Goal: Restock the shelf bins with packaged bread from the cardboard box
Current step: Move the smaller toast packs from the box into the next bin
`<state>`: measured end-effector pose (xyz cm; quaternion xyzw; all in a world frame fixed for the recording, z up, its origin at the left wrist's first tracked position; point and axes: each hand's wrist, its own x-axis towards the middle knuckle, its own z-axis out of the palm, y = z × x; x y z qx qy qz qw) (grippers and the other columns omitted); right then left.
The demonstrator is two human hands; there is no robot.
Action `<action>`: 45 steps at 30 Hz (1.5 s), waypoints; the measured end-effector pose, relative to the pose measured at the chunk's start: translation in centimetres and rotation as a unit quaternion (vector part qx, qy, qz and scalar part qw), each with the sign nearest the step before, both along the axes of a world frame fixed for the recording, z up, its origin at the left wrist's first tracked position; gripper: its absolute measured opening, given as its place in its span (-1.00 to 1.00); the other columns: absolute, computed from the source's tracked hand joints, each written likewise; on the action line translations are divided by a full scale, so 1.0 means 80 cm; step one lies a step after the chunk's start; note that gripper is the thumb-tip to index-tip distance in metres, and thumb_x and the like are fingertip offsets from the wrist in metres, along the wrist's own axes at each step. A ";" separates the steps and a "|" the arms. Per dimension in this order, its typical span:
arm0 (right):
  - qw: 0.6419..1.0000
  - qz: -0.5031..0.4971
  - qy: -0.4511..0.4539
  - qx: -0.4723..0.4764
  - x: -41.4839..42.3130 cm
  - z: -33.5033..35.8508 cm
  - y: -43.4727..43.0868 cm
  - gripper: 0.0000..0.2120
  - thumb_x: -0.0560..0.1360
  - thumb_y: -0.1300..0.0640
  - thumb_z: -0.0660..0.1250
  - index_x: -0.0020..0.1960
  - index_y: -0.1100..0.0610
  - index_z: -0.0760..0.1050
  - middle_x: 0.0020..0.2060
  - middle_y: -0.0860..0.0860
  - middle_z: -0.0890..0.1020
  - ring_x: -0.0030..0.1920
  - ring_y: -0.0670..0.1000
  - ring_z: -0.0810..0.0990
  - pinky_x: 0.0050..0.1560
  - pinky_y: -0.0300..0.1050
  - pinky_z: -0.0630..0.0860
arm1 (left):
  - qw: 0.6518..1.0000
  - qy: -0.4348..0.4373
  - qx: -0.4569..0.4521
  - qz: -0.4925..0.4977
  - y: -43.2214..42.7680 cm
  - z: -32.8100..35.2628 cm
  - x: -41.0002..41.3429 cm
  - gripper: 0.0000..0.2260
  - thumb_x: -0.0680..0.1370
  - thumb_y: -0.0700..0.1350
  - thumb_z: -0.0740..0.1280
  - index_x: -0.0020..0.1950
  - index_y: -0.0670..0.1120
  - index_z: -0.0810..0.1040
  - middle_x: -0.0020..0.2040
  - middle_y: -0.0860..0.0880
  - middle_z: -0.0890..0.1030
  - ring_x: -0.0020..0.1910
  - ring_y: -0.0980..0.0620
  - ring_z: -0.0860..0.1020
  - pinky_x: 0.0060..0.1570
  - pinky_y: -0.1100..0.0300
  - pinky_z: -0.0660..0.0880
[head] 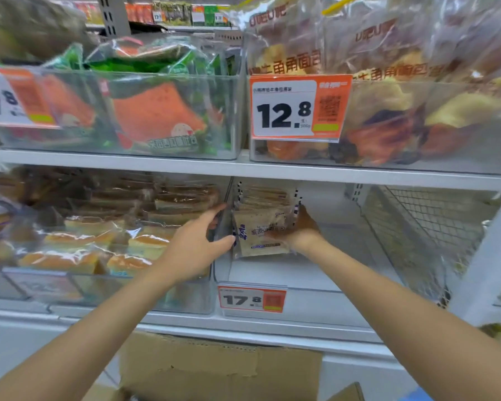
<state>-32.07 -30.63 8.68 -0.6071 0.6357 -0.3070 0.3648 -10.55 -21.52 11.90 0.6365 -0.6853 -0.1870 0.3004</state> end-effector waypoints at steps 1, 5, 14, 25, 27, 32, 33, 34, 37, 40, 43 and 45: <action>1.000 -0.008 -0.024 -0.002 0.007 -0.002 -0.001 -0.09 0.28 0.06 0.63 0.43 0.16 0.15 0.33 0.07 0.45 0.29 0.11 0.48 0.05 -0.14 0.43 | 1.000 -0.007 -0.002 0.001 0.000 -0.002 0.001 -0.42 0.54 0.08 0.35 0.53 0.14 0.24 0.38 0.01 0.48 0.34 0.01 0.43 0.23 0.17 0.36; 0.991 -0.066 -0.113 -0.020 0.006 -0.004 0.000 0.04 0.23 0.16 0.65 0.48 0.11 0.04 0.40 0.15 0.30 0.30 0.09 0.40 0.14 -0.10 0.44 | 0.998 -0.059 -0.025 0.020 0.001 -0.005 -0.002 -0.45 0.57 0.13 0.27 0.54 0.17 0.20 0.33 -0.04 0.51 0.29 -0.06 0.45 0.13 0.13 0.39; 0.950 0.103 0.272 -0.115 0.001 -0.012 -0.005 -0.20 0.40 0.07 0.52 0.52 -0.11 0.18 0.56 0.05 -0.18 0.54 0.18 0.00 0.44 0.08 0.30 | 0.997 -0.060 -0.043 0.020 0.002 -0.007 -0.004 -0.47 0.58 0.12 0.25 0.54 0.18 0.19 0.24 -0.05 0.55 0.23 -0.06 0.47 0.13 0.11 0.40; 0.898 0.133 0.399 -0.132 -0.012 0.018 0.033 -0.14 0.45 -0.22 0.39 0.57 -0.18 -0.04 0.57 -0.01 -0.19 0.56 0.14 -0.19 0.51 0.23 -0.01 | 0.998 -0.031 -0.045 0.009 0.004 -0.007 -0.004 -0.40 0.53 0.18 0.33 0.52 0.06 0.27 0.39 -0.03 0.48 0.34 -0.05 0.43 0.32 0.05 0.39; 0.914 0.122 0.342 -0.182 -0.011 0.027 0.060 -0.29 0.46 -0.13 0.41 0.52 -0.07 0.20 0.52 0.05 0.17 0.49 0.16 0.15 0.44 0.13 0.25 | 0.995 -0.023 -0.098 0.010 0.009 -0.007 -0.003 -0.46 0.49 0.13 0.40 0.42 0.00 0.41 0.32 -0.02 0.52 0.31 -0.03 0.44 0.30 0.03 0.39; 0.909 0.102 0.242 -0.325 0.013 0.026 0.157 -0.84 0.52 0.14 0.34 0.09 0.12 0.54 -0.07 -0.03 0.54 -0.18 -0.07 0.44 -0.09 -0.04 0.51 | 0.964 -0.075 -0.256 -0.006 0.066 -0.004 -0.009 -0.86 0.46 -0.08 0.47 -0.02 -0.03 0.59 -0.09 0.03 0.59 -0.10 0.02 0.52 -0.13 0.09 0.48; 0.905 0.108 0.231 -0.342 0.020 0.019 0.180 -0.89 0.51 0.17 0.34 0.03 0.12 0.55 -0.14 -0.07 0.52 -0.23 -0.08 0.43 -0.16 -0.06 0.49 | 0.967 -0.055 -0.249 -0.022 0.083 -0.009 -0.008 -0.88 0.46 -0.10 0.46 -0.05 -0.03 0.57 -0.15 0.05 0.55 -0.18 0.06 0.50 -0.21 0.11 0.47; 0.905 0.117 0.221 -0.344 0.027 0.007 0.200 -0.92 0.49 0.18 0.34 -0.02 0.12 0.55 -0.19 -0.10 0.50 -0.27 -0.08 0.42 -0.22 -0.09 0.47 | 0.972 -0.039 -0.230 -0.039 0.098 -0.021 -0.006 -0.89 0.47 -0.11 0.45 -0.07 -0.03 0.55 -0.19 0.07 0.52 -0.22 0.08 0.48 -0.25 0.11 0.46; 0.923 0.164 0.212 -0.276 0.047 -0.045 0.250 -0.95 0.46 0.19 0.34 -0.08 0.09 0.55 -0.26 -0.13 0.50 -0.28 -0.08 0.43 -0.23 -0.12 0.42 | 0.991 -0.029 -0.115 -0.054 0.143 -0.079 0.019 -0.88 0.48 -0.09 0.43 -0.07 0.01 0.50 -0.20 0.09 0.49 -0.21 0.05 0.48 -0.22 0.06 0.45; 0.945 0.206 0.213 -0.137 0.063 -0.121 0.288 -0.93 0.49 0.19 0.33 -0.07 0.08 0.58 -0.24 -0.11 0.55 -0.22 -0.06 0.52 -0.13 -0.07 0.52 | 1.000 0.007 0.012 -0.019 0.190 -0.158 0.061 -0.87 0.47 -0.12 0.44 -0.09 0.01 0.52 -0.24 0.09 0.52 -0.20 0.04 0.52 -0.13 0.04 0.49; 0.942 0.252 0.221 0.030 0.070 -0.205 0.305 -0.85 0.55 0.15 0.30 0.09 0.09 0.58 -0.06 -0.05 0.60 -0.06 -0.04 0.56 0.03 -0.08 0.54 | 0.994 0.017 0.107 0.021 0.230 -0.225 0.100 -0.82 0.49 -0.13 0.45 -0.11 0.11 0.48 -0.24 0.10 0.53 -0.22 0.07 0.53 -0.21 0.19 0.46; 0.936 0.248 0.223 0.116 0.072 -0.257 0.305 -0.82 0.58 0.12 0.26 0.15 0.10 0.56 0.03 0.02 0.62 0.03 0.05 0.58 0.04 -0.07 0.51 | 0.986 0.054 0.145 0.058 0.246 -0.254 0.117 -0.86 0.50 -0.17 0.44 -0.09 0.03 0.52 -0.23 0.02 0.55 -0.25 0.07 0.49 -0.29 0.34 0.36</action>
